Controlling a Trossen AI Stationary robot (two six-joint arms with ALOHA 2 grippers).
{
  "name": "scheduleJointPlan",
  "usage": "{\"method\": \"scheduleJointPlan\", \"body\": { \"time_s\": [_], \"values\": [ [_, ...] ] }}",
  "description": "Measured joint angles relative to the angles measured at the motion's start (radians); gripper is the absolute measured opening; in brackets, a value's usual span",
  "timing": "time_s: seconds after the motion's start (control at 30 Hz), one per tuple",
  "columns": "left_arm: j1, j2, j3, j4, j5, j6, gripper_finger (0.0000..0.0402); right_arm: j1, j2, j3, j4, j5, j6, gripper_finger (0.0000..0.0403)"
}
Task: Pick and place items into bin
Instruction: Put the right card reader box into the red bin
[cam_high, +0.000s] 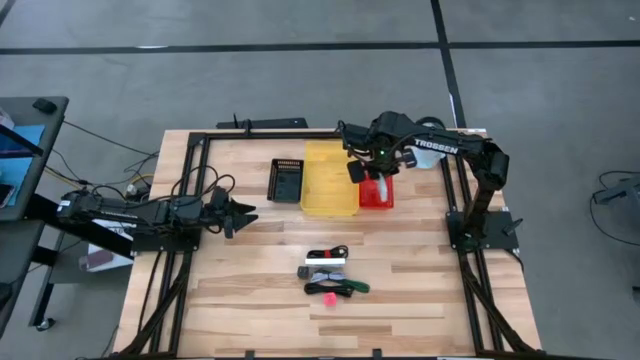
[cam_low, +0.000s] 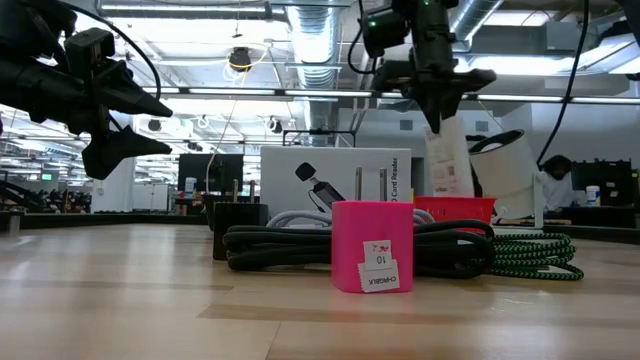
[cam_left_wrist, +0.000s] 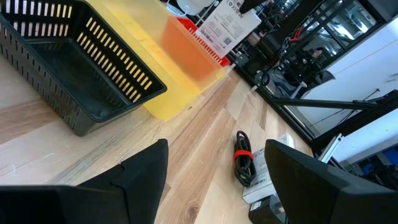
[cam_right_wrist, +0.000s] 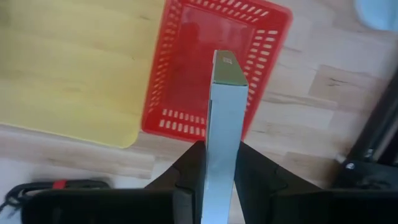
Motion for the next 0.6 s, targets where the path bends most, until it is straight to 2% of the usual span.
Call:
{"method": "scheduleJointPlan", "body": {
  "time_s": [0.6],
  "values": [
    [0.0, 0.0, 0.0, 0.0, 0.0, 0.0, 0.0258, 0.0, 0.0, 0.0, 0.025, -0.006, -0.001, 0.0066]
  ]
}}
